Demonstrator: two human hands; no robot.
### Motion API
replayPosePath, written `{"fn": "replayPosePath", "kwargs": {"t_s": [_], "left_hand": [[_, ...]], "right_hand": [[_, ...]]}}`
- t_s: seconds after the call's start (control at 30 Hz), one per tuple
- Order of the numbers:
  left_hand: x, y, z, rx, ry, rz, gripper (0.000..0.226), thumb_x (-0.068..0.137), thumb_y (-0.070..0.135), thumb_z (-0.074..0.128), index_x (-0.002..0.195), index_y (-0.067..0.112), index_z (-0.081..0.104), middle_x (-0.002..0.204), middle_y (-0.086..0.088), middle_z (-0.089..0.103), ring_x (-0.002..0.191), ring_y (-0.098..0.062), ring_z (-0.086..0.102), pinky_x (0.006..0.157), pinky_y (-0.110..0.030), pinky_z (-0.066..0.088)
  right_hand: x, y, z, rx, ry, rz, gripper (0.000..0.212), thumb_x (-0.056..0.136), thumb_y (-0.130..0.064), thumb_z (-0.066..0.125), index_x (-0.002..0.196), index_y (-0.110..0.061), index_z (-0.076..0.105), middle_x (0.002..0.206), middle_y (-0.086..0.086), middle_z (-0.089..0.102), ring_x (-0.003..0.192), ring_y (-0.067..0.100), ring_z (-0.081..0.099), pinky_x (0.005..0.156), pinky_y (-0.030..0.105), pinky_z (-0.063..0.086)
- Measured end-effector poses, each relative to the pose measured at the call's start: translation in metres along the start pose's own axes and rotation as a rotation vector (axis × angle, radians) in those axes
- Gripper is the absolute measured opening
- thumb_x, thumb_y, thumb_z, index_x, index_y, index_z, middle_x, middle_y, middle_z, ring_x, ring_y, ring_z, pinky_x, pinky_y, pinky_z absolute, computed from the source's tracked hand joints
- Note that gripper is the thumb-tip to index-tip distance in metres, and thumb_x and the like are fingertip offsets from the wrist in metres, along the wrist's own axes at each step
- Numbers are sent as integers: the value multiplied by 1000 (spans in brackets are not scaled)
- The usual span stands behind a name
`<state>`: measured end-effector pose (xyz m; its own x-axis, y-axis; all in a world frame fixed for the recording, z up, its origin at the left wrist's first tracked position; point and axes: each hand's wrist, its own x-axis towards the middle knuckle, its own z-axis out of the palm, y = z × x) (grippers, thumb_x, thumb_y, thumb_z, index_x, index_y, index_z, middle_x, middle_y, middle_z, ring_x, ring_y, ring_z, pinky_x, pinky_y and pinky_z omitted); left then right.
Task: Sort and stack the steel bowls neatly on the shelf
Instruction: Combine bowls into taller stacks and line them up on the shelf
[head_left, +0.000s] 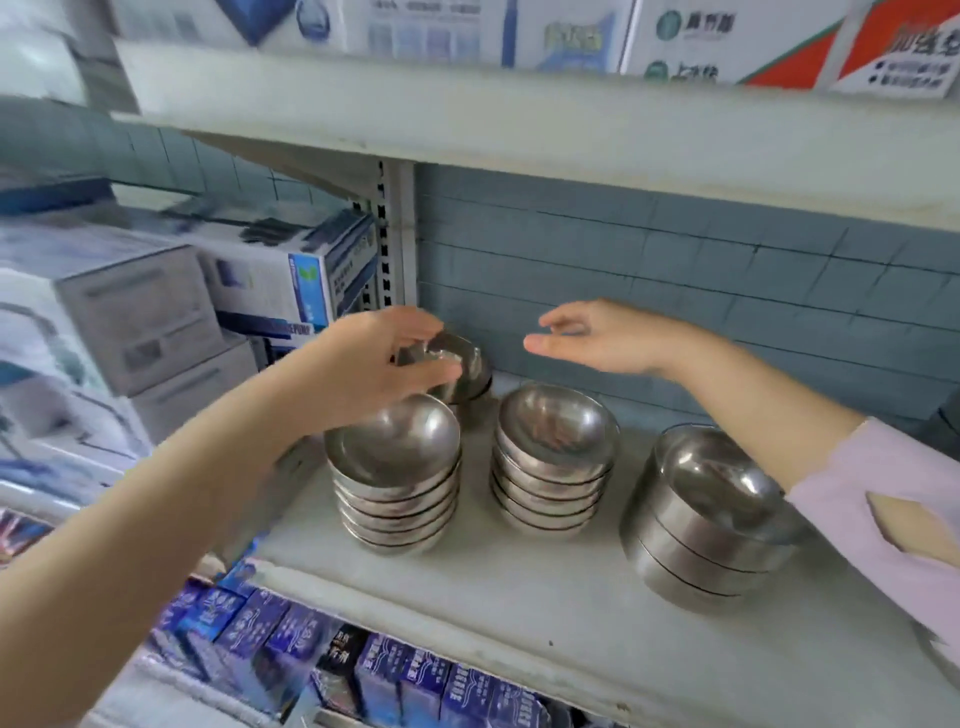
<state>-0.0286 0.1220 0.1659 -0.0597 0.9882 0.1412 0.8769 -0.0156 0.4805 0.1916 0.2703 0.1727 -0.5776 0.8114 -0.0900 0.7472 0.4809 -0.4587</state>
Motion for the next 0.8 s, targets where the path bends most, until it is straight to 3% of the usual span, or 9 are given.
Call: {"fn": "replayPosePath", "kwargs": {"t_s": [0.13, 0.2, 0.27, 0.33, 0.37, 0.47, 0.63, 0.73, 0.8], "left_hand": [[52, -43, -4, 81, -126, -139, 68, 86, 64, 49, 137, 19, 48, 135, -3, 56, 105, -15, 54, 86, -25, 40], [71, -53, 0, 74, -209, -199, 64, 94, 58, 44, 141, 15, 44, 143, -7, 49, 120, -22, 51, 92, -28, 38], [87, -63, 7, 54, -299, -276, 71, 95, 62, 37, 146, 13, 38, 151, -7, 41, 135, -25, 42, 104, -33, 34], [101, -77, 18, -18, -355, -356, 79, 89, 71, 36, 145, 16, 40, 150, -6, 42, 131, -27, 45, 102, -36, 39], [106, -83, 24, -79, -362, -399, 81, 87, 73, 37, 144, 16, 42, 146, -6, 45, 125, -27, 49, 99, -35, 44], [120, -98, 39, -327, -397, -511, 79, 86, 72, 43, 141, 15, 45, 141, -10, 51, 116, -27, 54, 98, -39, 49], [133, -107, 52, -585, -451, -593, 81, 85, 73, 43, 139, 13, 45, 135, -16, 55, 107, -28, 61, 89, -37, 55], [134, -106, 51, -745, -497, -596, 74, 89, 66, 46, 140, 12, 43, 136, -16, 55, 100, -25, 62, 67, -28, 55], [133, -105, 50, -818, -493, -569, 58, 96, 53, 47, 135, 11, 47, 118, -12, 64, 83, -18, 63, 53, -23, 55]], "right_hand": [[48, -23, 14, -36, -58, 129, 83, 82, -79, 50, 144, -24, 49, 153, -3, 46, 138, 20, 45, 113, 40, 37], [68, -31, 22, -72, -142, 222, 85, 86, -78, 45, 149, -21, 43, 157, -2, 40, 141, 25, 41, 106, 44, 39], [86, -34, 33, -117, -217, 286, 88, 87, -78, 41, 149, -15, 43, 138, 3, 54, 126, 28, 53, 87, 36, 44], [105, -30, 48, -121, -266, 312, 92, 85, -80, 43, 144, -9, 47, 110, 5, 57, 98, 24, 63, 68, 28, 44], [112, -27, 55, -112, -278, 326, 92, 85, -79, 44, 143, -7, 47, 110, 5, 55, 91, 22, 64, 64, 27, 45], [129, -17, 67, -45, -339, 409, 89, 87, -75, 47, 148, -10, 41, 129, 9, 54, 100, 22, 65, 79, 31, 55], [142, -11, 75, 64, -355, 471, 71, 93, -71, 40, 142, -20, 50, 127, 6, 56, 111, 23, 62, 100, 39, 50], [145, -12, 79, 148, -343, 504, 67, 97, -67, 35, 141, -18, 49, 137, 9, 55, 123, 27, 58, 107, 41, 46], [148, -12, 81, 258, -336, 531, 68, 99, -63, 33, 147, -14, 41, 144, 14, 52, 128, 29, 55, 106, 39, 42]]}}
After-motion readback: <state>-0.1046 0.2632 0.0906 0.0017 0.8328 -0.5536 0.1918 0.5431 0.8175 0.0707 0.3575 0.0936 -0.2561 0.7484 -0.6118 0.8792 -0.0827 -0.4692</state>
